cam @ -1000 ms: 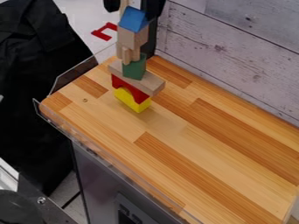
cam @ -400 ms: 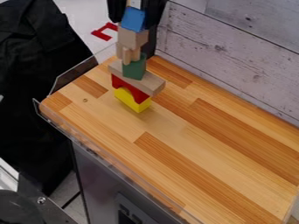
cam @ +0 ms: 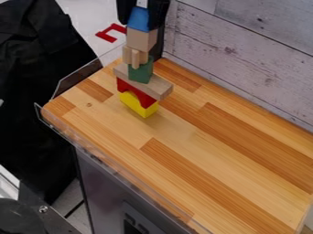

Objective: Move the blue triangle to the right

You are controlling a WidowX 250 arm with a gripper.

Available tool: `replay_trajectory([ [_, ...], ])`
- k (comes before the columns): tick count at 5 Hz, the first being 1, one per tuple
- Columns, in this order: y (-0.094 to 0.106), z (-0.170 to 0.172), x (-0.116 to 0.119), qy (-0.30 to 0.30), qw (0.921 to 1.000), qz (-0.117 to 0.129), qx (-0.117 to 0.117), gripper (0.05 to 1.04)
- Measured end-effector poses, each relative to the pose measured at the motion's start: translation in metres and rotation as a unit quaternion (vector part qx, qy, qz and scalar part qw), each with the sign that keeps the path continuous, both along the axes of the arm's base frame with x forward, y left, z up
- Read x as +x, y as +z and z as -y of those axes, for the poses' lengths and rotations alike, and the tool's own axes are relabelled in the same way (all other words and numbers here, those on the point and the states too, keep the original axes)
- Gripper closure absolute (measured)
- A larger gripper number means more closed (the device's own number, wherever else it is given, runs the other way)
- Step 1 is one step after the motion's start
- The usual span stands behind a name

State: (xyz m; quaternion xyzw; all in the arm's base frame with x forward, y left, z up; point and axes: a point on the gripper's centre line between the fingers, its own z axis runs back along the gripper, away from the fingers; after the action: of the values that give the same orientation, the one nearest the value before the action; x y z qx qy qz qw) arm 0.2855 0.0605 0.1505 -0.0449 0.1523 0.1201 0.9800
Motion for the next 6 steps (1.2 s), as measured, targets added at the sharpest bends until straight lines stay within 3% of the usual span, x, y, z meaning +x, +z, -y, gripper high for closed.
replay_trajectory([
  [2, 0.002, -0.001, -0.002, 0.007, 0.9999, -0.01, 0.008, 0.525],
  [4, 0.013, 0.004, 0.004, -0.004, 0.9996, -0.004, 0.027, 0.525],
  [6, 0.016, 0.062, 0.015, -0.07, 0.9974, 0.017, 0.01, 0.525],
])
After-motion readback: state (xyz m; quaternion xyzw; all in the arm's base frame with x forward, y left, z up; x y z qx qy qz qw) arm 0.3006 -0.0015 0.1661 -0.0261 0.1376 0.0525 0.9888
